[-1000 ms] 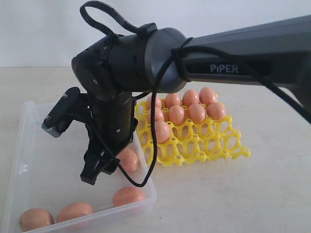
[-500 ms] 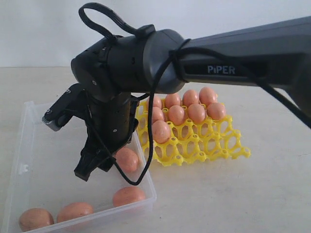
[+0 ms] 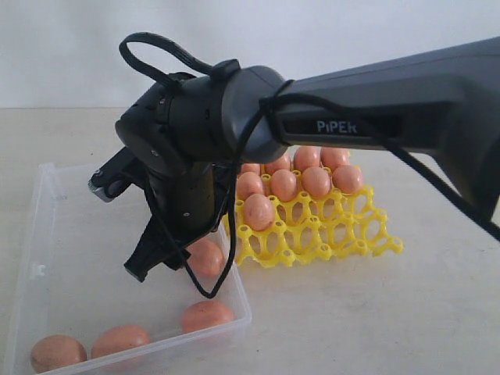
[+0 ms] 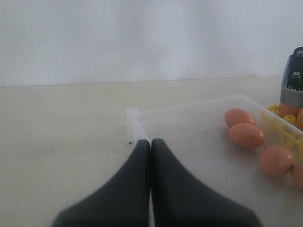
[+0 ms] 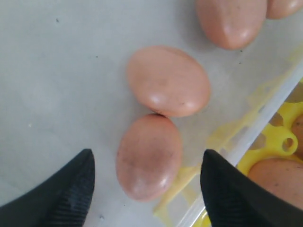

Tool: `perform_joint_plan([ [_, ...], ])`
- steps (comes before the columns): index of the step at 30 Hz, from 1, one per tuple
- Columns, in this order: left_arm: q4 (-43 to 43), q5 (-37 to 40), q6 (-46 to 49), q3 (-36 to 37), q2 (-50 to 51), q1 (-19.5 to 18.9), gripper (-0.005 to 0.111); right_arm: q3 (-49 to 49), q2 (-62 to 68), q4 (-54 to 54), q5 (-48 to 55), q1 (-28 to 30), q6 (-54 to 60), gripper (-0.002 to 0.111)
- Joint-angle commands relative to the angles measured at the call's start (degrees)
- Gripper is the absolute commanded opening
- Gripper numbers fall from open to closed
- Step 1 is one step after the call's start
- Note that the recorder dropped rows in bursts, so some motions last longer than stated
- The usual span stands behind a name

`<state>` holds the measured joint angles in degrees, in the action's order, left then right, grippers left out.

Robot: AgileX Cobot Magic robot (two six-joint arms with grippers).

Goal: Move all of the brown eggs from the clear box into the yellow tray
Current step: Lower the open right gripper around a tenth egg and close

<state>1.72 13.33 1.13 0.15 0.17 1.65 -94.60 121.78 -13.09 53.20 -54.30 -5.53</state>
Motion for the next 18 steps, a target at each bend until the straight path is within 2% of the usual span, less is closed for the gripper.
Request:
perform_joint_plan([
  [1, 0.3, -0.1, 0.0, -0.1, -0.2, 0.2, -0.004, -0.3, 0.2, -0.3, -0.3, 0.0, -1.9, 0.062],
  [18, 0.3, -0.1, 0.0, -0.1, -0.2, 0.2, -0.004, -0.3, 2.6, 1.4, 0.0, 0.0, -4.2, 0.062],
])
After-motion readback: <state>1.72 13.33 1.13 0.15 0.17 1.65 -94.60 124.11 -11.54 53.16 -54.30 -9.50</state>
